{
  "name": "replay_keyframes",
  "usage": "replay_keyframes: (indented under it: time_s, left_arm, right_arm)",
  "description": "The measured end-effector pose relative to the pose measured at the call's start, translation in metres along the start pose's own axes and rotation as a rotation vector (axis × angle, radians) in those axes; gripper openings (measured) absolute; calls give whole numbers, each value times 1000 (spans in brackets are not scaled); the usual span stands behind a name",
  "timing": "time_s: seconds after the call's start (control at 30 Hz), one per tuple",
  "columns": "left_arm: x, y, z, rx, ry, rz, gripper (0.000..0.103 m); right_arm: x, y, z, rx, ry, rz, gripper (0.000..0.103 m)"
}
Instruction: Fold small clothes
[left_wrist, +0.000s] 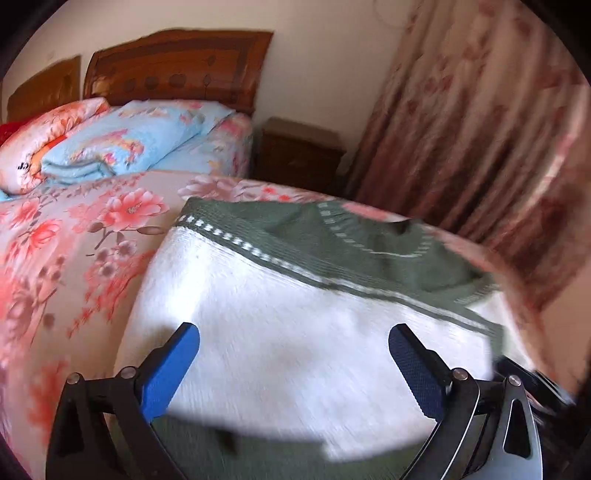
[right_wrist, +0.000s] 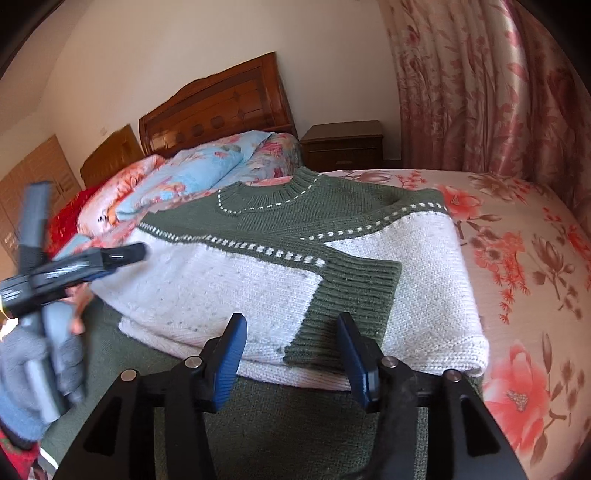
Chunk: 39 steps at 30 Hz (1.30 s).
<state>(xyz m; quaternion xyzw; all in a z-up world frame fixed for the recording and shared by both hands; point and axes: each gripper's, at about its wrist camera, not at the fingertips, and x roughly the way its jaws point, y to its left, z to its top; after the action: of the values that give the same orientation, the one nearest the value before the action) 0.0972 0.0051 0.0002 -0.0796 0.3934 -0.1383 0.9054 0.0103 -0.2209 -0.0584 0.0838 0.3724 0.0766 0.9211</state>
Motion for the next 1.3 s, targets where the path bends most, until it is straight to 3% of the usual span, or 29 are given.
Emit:
replay_keyframes:
  time_s: [0.07,0.17,0.3,0.33,0.4,0.47,0.53,0.63,0.7,0.77,0.9,0.97,1.03,1.1,1.3]
  left_arm:
    - [-25,-6,-15,25,-31,-24,103]
    - [-36,-11,-38,89,22,-22,103]
    - [-35,-8,-70,209,130,10,103]
    - [-34,-3,-79,240,155,46,103]
    - [-40,10,-92,264,176,64,103]
    - [-50,26,-100,272,196,88,103]
    - [-61,38,-106,279,207,48,103]
    - [-74,31,-120,379,191,76,103]
    - [-80,27,-123,363,200,99,103]
    - [-89,21,-122,324,181,49,103]
    - [-106,-14,-124,336,140,-66,103]
    - [-100,-30,-133,420,183,-50,103]
    - [-91,-29,-152,487,242,5,103]
    - [-98,-9,-162,418,257,-34,103]
    - [-136,27,-188,398,263,-1,103]
  right_arm:
    - [-3,3,0,-5,-2,-15,50]
    - [-17,20,-9,-9,-10,-55,50]
    - [-17,65,-31,-145,102,3,50]
    - [-13,75,-40,-204,160,-28,50]
    - [-17,83,-54,-285,174,-81,50]
    - [-31,75,-65,-310,208,-64,50]
    - [-46,55,-73,-291,227,-56,50]
    - [-69,26,-84,-213,240,-3,50]
    - [-77,23,-87,-208,270,-62,44]
    - [-88,39,-91,-253,257,-128,44]
    - [-93,83,-104,-309,222,14,44]
    - [-81,100,-115,-361,277,49,45]
    - [-84,108,-128,-447,250,11,45]
    - [-93,95,-134,-419,266,33,46]
    - [-146,53,-168,-338,284,-8,46]
